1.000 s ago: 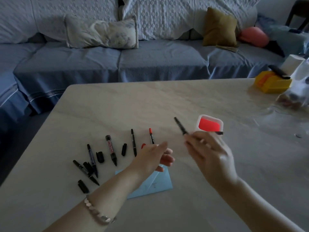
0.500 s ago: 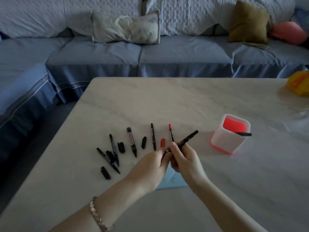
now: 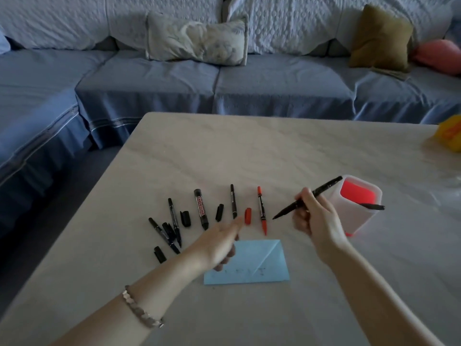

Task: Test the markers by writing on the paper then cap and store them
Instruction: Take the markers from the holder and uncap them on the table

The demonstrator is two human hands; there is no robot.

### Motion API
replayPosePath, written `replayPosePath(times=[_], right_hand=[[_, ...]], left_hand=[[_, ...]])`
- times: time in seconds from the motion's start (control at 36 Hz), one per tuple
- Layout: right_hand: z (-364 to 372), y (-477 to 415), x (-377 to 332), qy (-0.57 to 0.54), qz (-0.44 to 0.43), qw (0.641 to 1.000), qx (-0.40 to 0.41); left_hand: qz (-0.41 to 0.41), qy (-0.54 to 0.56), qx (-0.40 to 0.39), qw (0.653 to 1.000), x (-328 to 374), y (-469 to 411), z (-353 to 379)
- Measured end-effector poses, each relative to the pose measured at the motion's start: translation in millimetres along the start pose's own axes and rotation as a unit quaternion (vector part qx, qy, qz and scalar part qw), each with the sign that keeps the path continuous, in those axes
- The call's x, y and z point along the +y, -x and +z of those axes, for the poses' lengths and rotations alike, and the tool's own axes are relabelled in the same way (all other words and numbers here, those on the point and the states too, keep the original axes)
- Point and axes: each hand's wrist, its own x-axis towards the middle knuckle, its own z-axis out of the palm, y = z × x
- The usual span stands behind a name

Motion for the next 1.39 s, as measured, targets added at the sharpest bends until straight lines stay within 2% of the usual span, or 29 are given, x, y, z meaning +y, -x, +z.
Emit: replayPosePath(times=[0.06, 0.11, 0.17, 0.25, 0.31, 0.39, 0.5, 0.61, 0.64, 0.72, 0.78, 0.86, 0.94, 1.03, 1.08, 1.14, 1.19, 1.31, 1.39], right_hand=[[-14.4, -16.9, -3.0, 0.094, 0.073, 0.993, 0.003], [-23.1, -32.5, 0.1, 0.175, 0.136, 0.975, -0.007], [-29.0, -46.7, 3.5, 0.242, 0.158, 0.957, -0.034], [-35.0, -64.6, 5.8, 0.361, 0.138, 0.918, -0.087], [-35.2, -74.1, 10.0, 0.465, 0.108, 0.872, -0.105], [-34.0, -86.1, 23.3, 0.57, 0.072, 0.815, -0.082], [-35.0, -90.8, 42.3, 0.604, 0.033, 0.795, -0.052], [-39.3, -89.9, 59.9, 0.644, -0.007, 0.764, -0.042], [-41.5, -89.5, 64.3, 0.63, -0.014, 0.776, -0.035], [-48.1, -86.8, 71.0, 0.538, -0.026, 0.843, -0.005], [-53.8, -87.4, 76.6, 0.513, -0.035, 0.858, 0.004], [-59.8, -84.7, 80.3, 0.518, -0.048, 0.854, -0.002], [-61.5, -72.5, 68.6, 0.546, -0.069, 0.835, -0.015], [-59.5, -52.8, 41.4, 0.542, -0.186, 0.819, 0.013], [-61.1, -39.1, 16.6, 0.535, -0.303, 0.786, 0.055], [-72.1, -31.2, -6.4, 0.555, -0.367, 0.736, 0.119], [-87.0, -29.4, -27.0, 0.607, -0.321, 0.709, 0.16], [-118.0, -30.5, -44.0, 0.679, -0.082, 0.713, 0.152], [-128.8, -30.4, -38.4, 0.669, -0.043, 0.728, 0.14]], left_hand=[[-0.022, 0.027, -0.007, 0.999, -3.4, -4.6, -1.2], [-0.021, 0.029, 0.022, 0.999, -4.7, -9.8, 0.9], [-0.006, 0.04, 0.048, 0.998, -2.1, -16.9, 5.8], [0.005, 0.067, 0.066, 0.996, 6.8, -34.2, 16.3], [0.012, 0.065, 0.08, 0.995, 15.1, -47.6, 24.4], [0.042, -0.042, 0.113, 0.992, 27.7, -67.7, 35.4], [0.093, -0.133, 0.141, 0.977, 43.3, -92.8, 52.3], [0.105, -0.236, 0.128, 0.958, 49.2, -119.0, 65.8], [0.1, -0.259, 0.126, 0.952, 49.2, -123.7, 68.6], [0.076, -0.304, 0.117, 0.942, 44.3, -136.9, 77.6], [0.072, -0.335, 0.096, 0.934, 45.3, -134.9, 82.6], [0.083, -0.356, 0.067, 0.928, 42.7, -133.9, 84.3], [0.102, -0.381, 0.062, 0.917, 38.5, -134.6, 81.0], [0.135, -0.393, 0.081, 0.906, 35.8, -132.0, 76.5], [0.16, -0.385, 0.094, 0.904, 35.8, -127.2, 73.0], [0.184, -0.38, 0.098, 0.901, 37.2, -119.6, 69.8], [0.202, -0.374, 0.095, 0.9, 39.3, -109.9, 67.7], [0.23, -0.326, 0.089, 0.913, 42.6, -89.7, 63.5], [0.246, -0.291, 0.094, 0.92, 43.3, -78.4, 60.8]])
